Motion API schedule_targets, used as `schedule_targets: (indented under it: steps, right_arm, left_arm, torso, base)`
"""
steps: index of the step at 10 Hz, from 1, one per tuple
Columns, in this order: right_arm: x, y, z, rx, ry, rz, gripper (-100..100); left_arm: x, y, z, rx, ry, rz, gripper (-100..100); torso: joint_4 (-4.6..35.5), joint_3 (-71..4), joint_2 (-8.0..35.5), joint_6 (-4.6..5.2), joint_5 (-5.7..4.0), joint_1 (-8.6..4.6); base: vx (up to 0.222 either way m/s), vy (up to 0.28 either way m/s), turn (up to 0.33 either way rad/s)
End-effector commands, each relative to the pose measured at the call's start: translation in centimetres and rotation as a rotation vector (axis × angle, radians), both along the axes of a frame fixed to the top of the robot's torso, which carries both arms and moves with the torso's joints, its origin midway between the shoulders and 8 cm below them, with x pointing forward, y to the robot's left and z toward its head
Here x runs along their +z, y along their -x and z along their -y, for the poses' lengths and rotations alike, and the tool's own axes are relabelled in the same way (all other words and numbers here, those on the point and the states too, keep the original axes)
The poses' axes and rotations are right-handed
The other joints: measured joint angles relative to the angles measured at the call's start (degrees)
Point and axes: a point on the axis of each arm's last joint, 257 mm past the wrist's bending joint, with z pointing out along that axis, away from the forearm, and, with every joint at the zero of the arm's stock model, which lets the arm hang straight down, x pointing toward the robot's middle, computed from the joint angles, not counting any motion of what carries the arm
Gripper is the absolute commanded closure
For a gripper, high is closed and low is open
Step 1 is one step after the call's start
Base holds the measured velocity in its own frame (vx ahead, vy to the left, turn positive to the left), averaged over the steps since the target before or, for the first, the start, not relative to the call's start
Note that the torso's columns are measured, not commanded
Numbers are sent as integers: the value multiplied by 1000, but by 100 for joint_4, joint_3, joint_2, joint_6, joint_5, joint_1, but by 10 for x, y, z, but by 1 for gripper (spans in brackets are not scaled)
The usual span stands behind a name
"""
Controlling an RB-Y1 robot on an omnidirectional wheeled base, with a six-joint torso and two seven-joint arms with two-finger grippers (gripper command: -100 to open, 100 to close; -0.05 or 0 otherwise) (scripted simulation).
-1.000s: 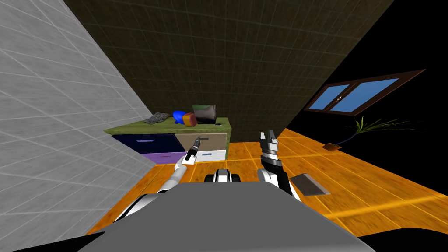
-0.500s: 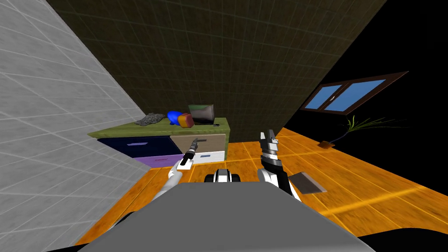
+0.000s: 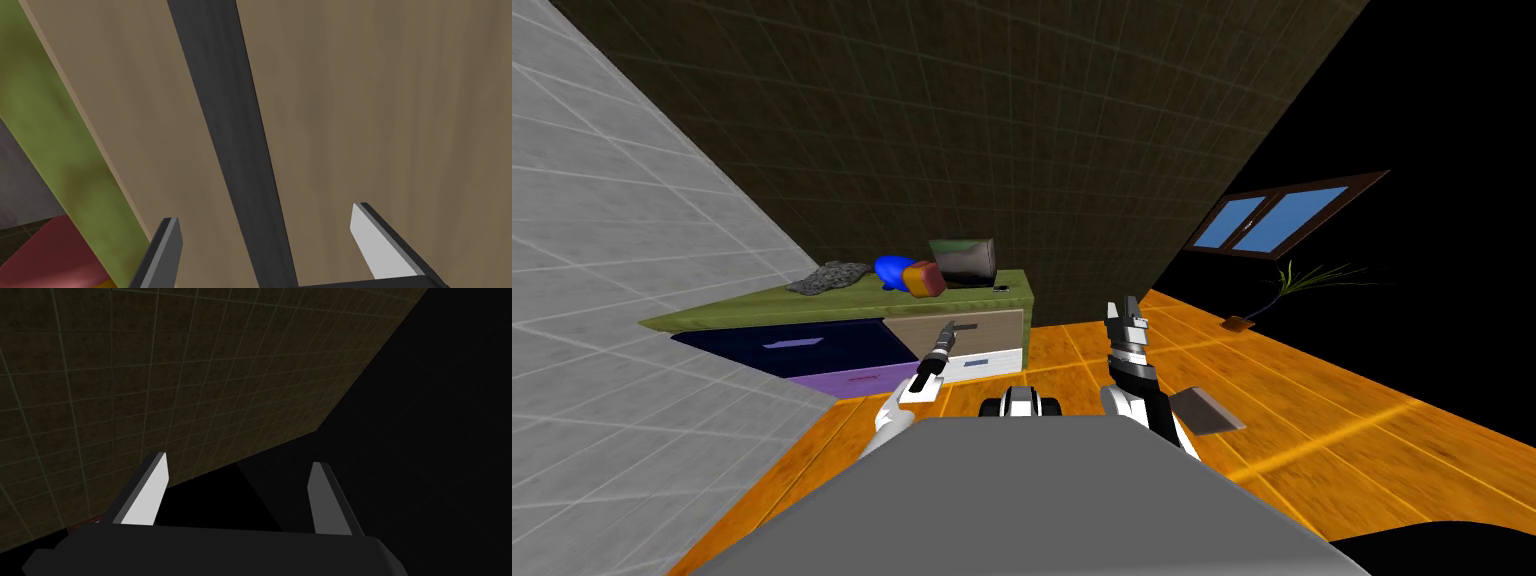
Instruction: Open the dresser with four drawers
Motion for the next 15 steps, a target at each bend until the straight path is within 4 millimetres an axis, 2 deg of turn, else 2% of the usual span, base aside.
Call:
schedule_targets:
  steps: [1, 2, 3, 4, 5, 6, 8, 9, 10, 13, 15]
  right_arm:
    - [0, 0, 0, 0, 0, 0, 0]
    - [0, 0, 0, 0, 0, 0, 0]
    - [0, 0, 0, 0, 0, 0, 0]
    - [0, 0, 0, 0, 0, 0, 0]
    - [0, 0, 0, 0, 0, 0, 0]
    - [0, 0, 0, 0, 0, 0, 0]
    - [0, 0, 0, 0, 0, 0, 0]
    - [0, 0, 0, 0, 0, 0, 0]
    - [0, 0, 0, 0, 0, 0, 0]
    - [0, 0, 0, 0, 0, 0, 0]
    - [0, 0, 0, 0, 0, 0, 0]
  left_arm:
    - [1, 25, -16, 28, -9, -6, -100]
    - [3, 27, -16, 28, -11, -4, -100]
    - [3, 41, -29, 53, -16, -13, -100]
    - [8, 49, -30, 53, -25, -6, -100]
    - [11, 59, -42, 76, -31, -10, -100]
    - [14, 68, -43, 77, -40, -9, -100]
    - [14, 68, -42, 76, -39, -9, -100]
    - [11, 52, -30, 52, -29, -2, 100]
    - [8, 50, -30, 53, -25, -6, 100]
    - [0, 17, -3, 5, -9, -3, 100]
    - [-1, 5, -1, 3, -2, -3, 100]
  torso:
    - [0, -2, -6, 4, 0, -1]
    - [-2, -6, -11, 1, -1, -3]
    - [-1, -4, -5, 0, -2, -5]
    - [-2, -7, -13, 4, -2, -7]
    - [-3, -8, -13, 0, -1, -1]
    - [-4, -10, -17, 2, 1, 3]
    - [0, -1, -2, 1, -1, -3]
    - [2, 2, 2, 3, -1, -4]
    - [4, 8, 13, 0, 0, 0]
    - [-1, -2, -7, 16, -3, -18]
    - [-4, -12, -23, 18, -1, -15]
  base:
    - [58, 2, -113]
    - [29, -6, 1]
    - [55, -12, -143]
    - [56, -3, -95]
    - [75, 8, -139]
    - [70, 7, -81]
    - [21, -2, 6]
    - [-51, 3, 147]
    - [-72, -9, 115]
    - [-85, 4, 126]
    - [-52, 4, 54]
